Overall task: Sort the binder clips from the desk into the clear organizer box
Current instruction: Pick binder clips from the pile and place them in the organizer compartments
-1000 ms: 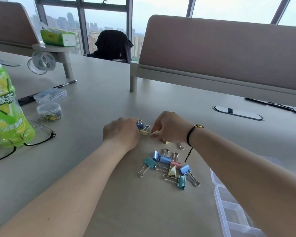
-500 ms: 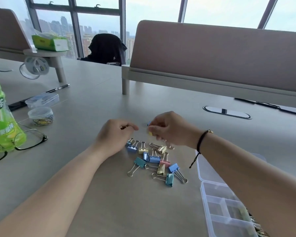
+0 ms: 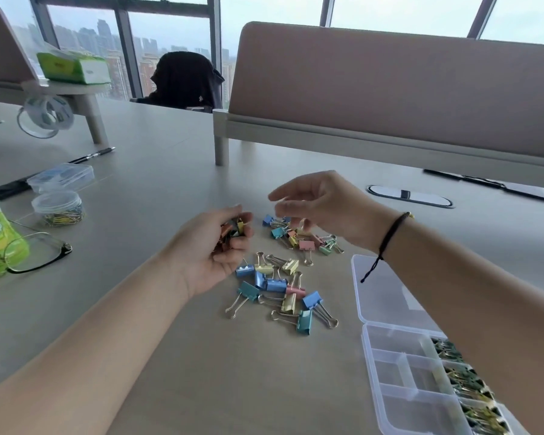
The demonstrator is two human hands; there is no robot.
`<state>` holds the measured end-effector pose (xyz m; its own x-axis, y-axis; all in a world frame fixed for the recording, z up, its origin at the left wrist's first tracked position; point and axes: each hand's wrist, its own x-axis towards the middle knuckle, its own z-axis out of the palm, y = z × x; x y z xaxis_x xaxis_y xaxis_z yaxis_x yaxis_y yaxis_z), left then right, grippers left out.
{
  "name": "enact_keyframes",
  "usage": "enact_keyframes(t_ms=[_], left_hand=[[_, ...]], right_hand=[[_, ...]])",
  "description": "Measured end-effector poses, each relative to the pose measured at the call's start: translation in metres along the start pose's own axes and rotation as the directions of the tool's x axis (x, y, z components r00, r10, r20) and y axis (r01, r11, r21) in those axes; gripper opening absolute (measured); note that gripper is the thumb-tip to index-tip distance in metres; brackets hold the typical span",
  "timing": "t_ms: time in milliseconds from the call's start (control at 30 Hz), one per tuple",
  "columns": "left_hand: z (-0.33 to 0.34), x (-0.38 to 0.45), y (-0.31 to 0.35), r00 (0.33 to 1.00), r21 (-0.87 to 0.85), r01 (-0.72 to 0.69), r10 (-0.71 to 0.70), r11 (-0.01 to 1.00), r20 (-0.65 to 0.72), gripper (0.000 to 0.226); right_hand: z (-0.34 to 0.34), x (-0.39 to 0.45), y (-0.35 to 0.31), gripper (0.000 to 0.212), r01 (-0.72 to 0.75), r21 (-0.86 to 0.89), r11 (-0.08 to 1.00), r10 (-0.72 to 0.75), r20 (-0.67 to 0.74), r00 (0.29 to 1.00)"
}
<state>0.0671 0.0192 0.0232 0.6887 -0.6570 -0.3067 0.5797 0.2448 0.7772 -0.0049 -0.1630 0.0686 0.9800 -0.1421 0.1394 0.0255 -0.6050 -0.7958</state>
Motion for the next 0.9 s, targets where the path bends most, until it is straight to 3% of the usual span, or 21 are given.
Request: enact_keyframes(t_ms=[100, 333, 500, 667, 900], left_hand=[[-0.004, 0.004, 0.004, 0.998, -0.065, -0.042, 0.039, 0.997, -0.046, 0.019], [-0.007, 0.011, -0.001, 0.990, -0.008, -0.116, 0.115, 0.993, -0.080, 0.014], [-0.011, 0.013, 0.000, 0.975, 0.046, -0.157, 0.163, 0.986, -0.155, 0.021], [-0.010, 0.014, -0.003, 0.969, 0.091, -0.154, 0.168, 0.984, -0.180, 0.022], [-0.009, 0.014, -0.004, 0.965, 0.119, -0.163, 0.183, 0.980, -0.187, 0.021]], right_hand=[[-0.026, 0.007, 0.019, 0.011, -0.134, -0.170, 0.976, 0.110, -0.144, 0.983], [-0.019, 0.012, 0.043, 0.019, -0.186, -0.569, 0.801, 0.209, -0.024, 0.978], [-0.015, 0.011, 0.046, 0.015, -0.215, -0.499, 0.839, 0.302, 0.099, 0.948], [-0.017, -0.002, 0.042, 0.013, -0.163, -0.362, 0.918, 0.240, 0.179, 0.954], [-0.021, -0.018, 0.032, 0.032, -0.071, -0.527, 0.847, 0.254, 0.283, 0.925]])
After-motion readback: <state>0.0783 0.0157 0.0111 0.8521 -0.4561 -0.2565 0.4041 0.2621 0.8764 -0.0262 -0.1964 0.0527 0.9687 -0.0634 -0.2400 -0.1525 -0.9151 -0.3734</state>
